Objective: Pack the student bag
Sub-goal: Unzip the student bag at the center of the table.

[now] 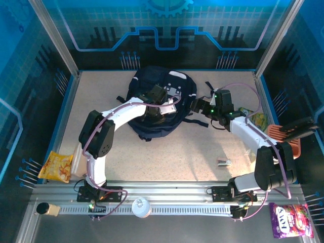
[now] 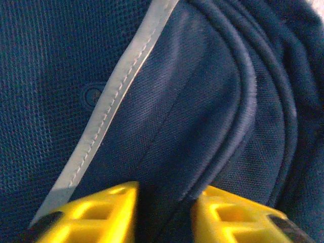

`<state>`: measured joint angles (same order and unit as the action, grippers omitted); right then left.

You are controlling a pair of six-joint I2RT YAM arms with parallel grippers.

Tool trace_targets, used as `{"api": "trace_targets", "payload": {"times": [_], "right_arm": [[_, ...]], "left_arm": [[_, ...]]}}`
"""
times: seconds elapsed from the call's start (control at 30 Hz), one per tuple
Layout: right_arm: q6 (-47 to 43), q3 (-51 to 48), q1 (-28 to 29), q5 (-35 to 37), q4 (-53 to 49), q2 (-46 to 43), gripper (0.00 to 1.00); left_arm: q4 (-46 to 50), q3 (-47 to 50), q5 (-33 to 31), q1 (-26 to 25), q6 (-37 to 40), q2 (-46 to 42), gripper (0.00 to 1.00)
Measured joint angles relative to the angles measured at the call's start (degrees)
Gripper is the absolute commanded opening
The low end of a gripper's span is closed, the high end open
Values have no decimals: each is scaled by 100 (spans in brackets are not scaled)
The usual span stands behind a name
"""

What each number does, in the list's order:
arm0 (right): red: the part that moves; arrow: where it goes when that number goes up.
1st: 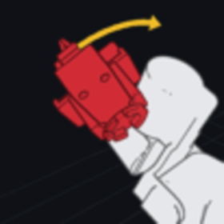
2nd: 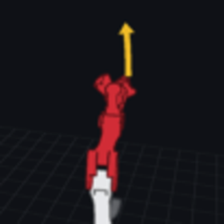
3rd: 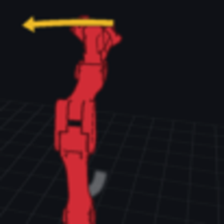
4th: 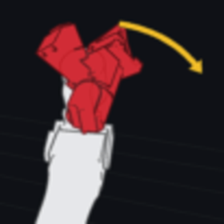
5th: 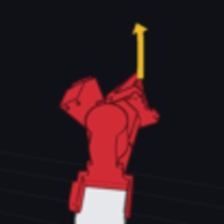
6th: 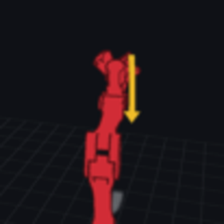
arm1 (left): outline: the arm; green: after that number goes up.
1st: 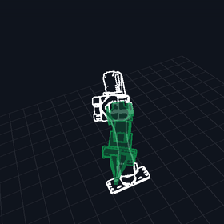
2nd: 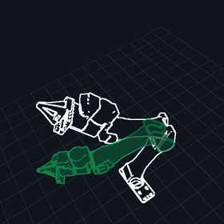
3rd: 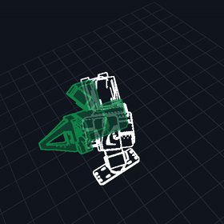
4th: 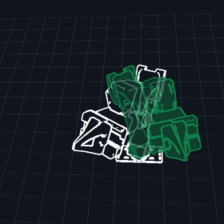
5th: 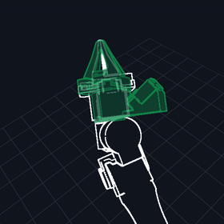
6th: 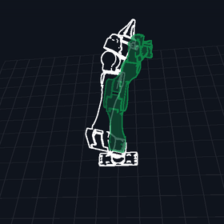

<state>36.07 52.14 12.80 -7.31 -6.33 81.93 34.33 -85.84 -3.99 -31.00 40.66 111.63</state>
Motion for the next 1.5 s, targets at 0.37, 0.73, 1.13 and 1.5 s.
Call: {"api": "trace_targets", "payload": {"times": [0.37,0.73,1.13,1.5], "right_arm": [[162,804,-11,-1543,1023,1711,61],[-39,2345,-11,-1849,1147,3180,60],[-577,3187,-7,-2103,632,3982,64],[-1034,2780,-11,-2728,706,3910,47]], "left_arm": [[-1034,964,382,173,-210,-940,12],[-1344,1532,793,354,-542,-1484,13],[-1394,1563,841,365,-625,-1486,14],[-1340,1563,837,372,-625,-1486,15]]}}
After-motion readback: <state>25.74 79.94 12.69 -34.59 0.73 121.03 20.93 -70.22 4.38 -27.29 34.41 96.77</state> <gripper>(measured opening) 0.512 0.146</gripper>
